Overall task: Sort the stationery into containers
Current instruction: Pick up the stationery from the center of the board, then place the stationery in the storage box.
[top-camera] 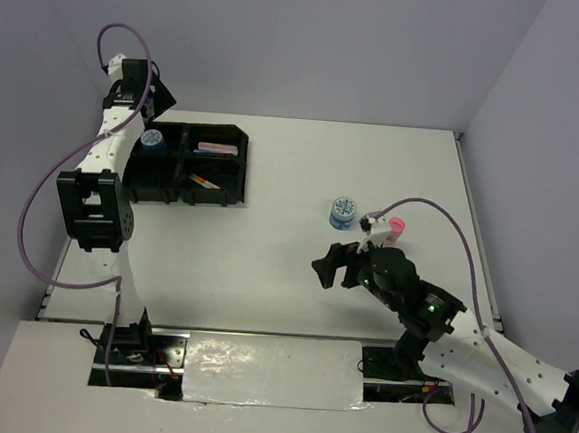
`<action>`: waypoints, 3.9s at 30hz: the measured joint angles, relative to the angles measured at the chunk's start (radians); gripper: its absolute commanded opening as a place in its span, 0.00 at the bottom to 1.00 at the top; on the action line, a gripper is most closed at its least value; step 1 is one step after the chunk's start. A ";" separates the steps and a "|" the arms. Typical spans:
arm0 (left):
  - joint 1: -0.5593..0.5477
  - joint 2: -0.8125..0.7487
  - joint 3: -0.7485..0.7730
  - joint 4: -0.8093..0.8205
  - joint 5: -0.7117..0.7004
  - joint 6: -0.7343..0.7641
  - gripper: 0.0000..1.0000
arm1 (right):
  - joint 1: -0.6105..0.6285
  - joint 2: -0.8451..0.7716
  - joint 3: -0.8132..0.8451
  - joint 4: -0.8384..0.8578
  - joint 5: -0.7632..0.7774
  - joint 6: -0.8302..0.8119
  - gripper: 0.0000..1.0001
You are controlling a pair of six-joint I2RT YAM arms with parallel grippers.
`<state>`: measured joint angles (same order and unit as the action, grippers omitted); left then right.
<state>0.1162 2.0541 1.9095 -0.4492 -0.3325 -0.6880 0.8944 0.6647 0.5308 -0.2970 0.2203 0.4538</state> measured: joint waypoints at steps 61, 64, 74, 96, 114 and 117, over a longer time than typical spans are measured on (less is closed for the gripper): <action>-0.938 0.265 0.065 0.164 0.323 0.507 0.70 | 0.000 -0.500 0.227 -0.443 0.254 0.072 1.00; -0.938 0.265 0.065 0.164 0.323 0.507 0.41 | 0.000 -0.500 0.220 -0.435 0.253 0.072 1.00; -0.938 0.252 0.034 0.192 0.315 0.503 0.00 | 0.000 -0.500 0.213 -0.428 0.246 0.072 1.00; -0.507 -0.178 0.064 0.004 -0.032 0.303 0.00 | 0.000 -0.497 0.192 -0.410 0.240 0.053 1.00; -0.001 -0.045 0.107 -0.026 0.154 0.145 0.00 | 0.000 -0.449 0.166 -0.362 0.217 0.042 1.00; 0.013 -0.043 0.050 0.011 0.198 0.129 0.00 | 0.000 -0.431 0.166 -0.351 0.209 0.041 1.00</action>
<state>0.1287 2.0109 1.9591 -0.4381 -0.1341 -0.5587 0.8944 0.2337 0.6971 -0.6476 0.4290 0.4950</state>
